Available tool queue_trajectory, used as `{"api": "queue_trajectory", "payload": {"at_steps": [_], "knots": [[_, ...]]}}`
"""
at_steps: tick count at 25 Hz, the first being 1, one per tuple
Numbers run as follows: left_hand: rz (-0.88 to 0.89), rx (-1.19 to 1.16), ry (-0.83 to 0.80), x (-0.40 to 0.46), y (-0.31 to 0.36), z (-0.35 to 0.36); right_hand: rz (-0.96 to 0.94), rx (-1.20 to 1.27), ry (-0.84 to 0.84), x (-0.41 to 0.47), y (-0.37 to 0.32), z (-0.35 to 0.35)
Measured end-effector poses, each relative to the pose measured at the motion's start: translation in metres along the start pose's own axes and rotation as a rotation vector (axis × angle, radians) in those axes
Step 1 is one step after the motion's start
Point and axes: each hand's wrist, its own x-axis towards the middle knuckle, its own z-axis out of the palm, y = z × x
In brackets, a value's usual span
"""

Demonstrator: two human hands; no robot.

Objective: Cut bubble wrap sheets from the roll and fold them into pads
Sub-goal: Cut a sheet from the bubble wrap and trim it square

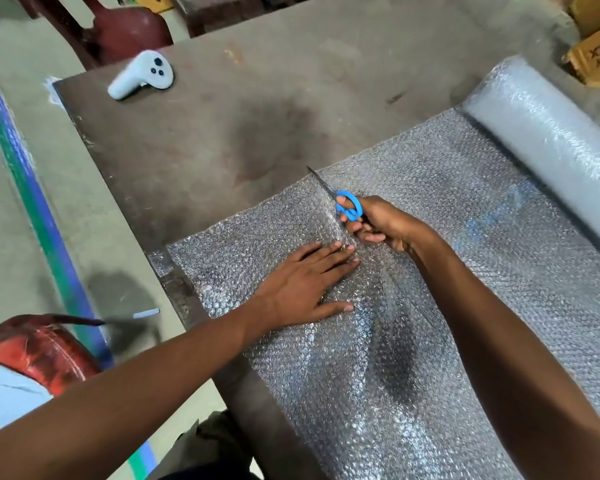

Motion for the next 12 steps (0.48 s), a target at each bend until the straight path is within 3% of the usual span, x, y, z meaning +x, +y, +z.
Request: {"api": "queue_trajectory", "payload": {"at_steps": [12], "knots": [[0.011, 0.011, 0.008, 0.0009, -0.0008, 0.0034, 0.032, -0.011, 0.037, 0.0060, -0.0078, 0.0030]]}}
